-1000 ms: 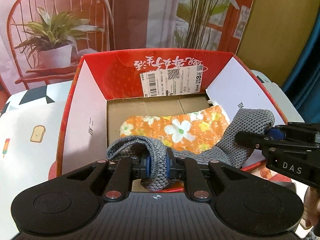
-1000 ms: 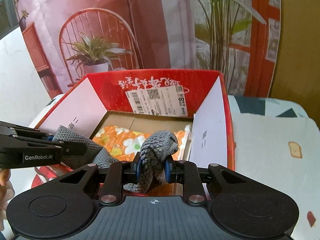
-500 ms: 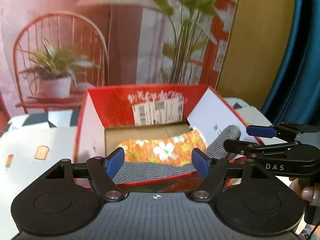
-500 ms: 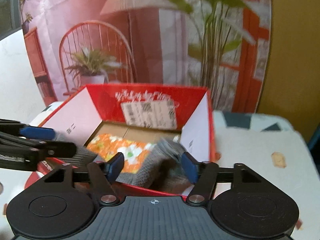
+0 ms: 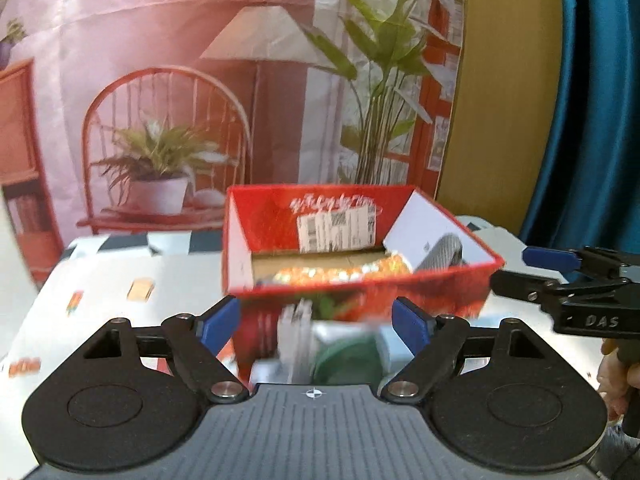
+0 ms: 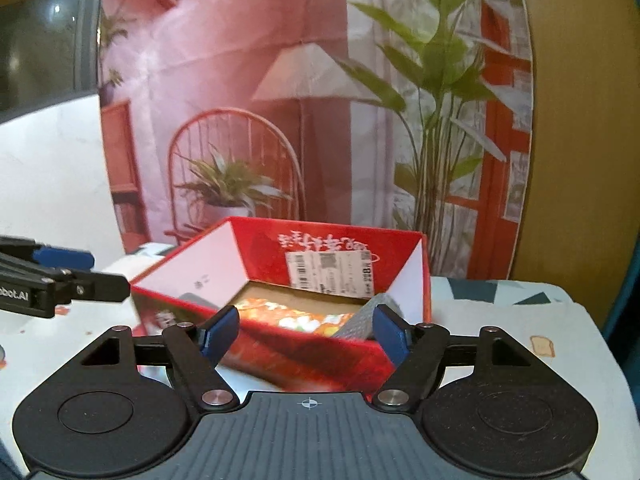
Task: Organize soft objects
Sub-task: 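Move both tools back down to the black padded eye mask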
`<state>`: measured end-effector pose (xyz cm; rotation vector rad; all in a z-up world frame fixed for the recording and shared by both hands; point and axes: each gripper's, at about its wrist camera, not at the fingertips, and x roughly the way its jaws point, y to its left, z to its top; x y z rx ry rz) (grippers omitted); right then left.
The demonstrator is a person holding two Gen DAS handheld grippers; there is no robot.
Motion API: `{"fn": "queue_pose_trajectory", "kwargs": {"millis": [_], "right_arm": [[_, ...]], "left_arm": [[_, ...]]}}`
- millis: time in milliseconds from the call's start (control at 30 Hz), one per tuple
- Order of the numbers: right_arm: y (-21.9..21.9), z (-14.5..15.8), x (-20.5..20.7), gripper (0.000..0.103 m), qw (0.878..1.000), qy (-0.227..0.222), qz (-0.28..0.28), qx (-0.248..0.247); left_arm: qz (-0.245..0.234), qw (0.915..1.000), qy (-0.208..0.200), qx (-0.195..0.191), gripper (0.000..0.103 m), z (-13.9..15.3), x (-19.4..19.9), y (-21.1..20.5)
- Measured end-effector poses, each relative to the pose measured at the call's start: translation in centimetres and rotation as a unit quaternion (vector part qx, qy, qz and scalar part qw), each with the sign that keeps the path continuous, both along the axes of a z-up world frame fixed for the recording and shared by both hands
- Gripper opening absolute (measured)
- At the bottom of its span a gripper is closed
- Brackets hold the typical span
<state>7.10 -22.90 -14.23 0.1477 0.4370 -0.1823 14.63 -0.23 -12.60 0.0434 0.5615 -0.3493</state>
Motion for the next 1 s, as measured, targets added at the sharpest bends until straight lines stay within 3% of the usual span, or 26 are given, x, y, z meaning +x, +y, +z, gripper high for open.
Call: {"fn": "queue_pose_trajectory", "kwargs": {"millis": [200,400,833,1000], "right_arm": [[2.4,-1.2,-3.5,0.070,1.000,-0.003,0.007,0.006],[4.7,-2.7,-5.7,0.070,1.000,0.011,0.016,0.007],[6.6,-8.7,-4.3,0.070,0.991,0.117,0.036,0.045],[6.3,-9.7,-4.5,0.071,0.992,0.113,0.036,0.051]], "left_arm": [[0.027,0.9993,0.023,-0.014,0.085,-2.5,-3.0,1.9],[0.057,0.9954,0.069,-0.035,0.085,-5.4,-3.2,3.1],[0.083,0.9856,0.142,-0.041,0.085,-10.8,-2.1,4.0],[0.072,0.9866,0.142,-0.032,0.085,-11.4,-2.3,3.5]]}}
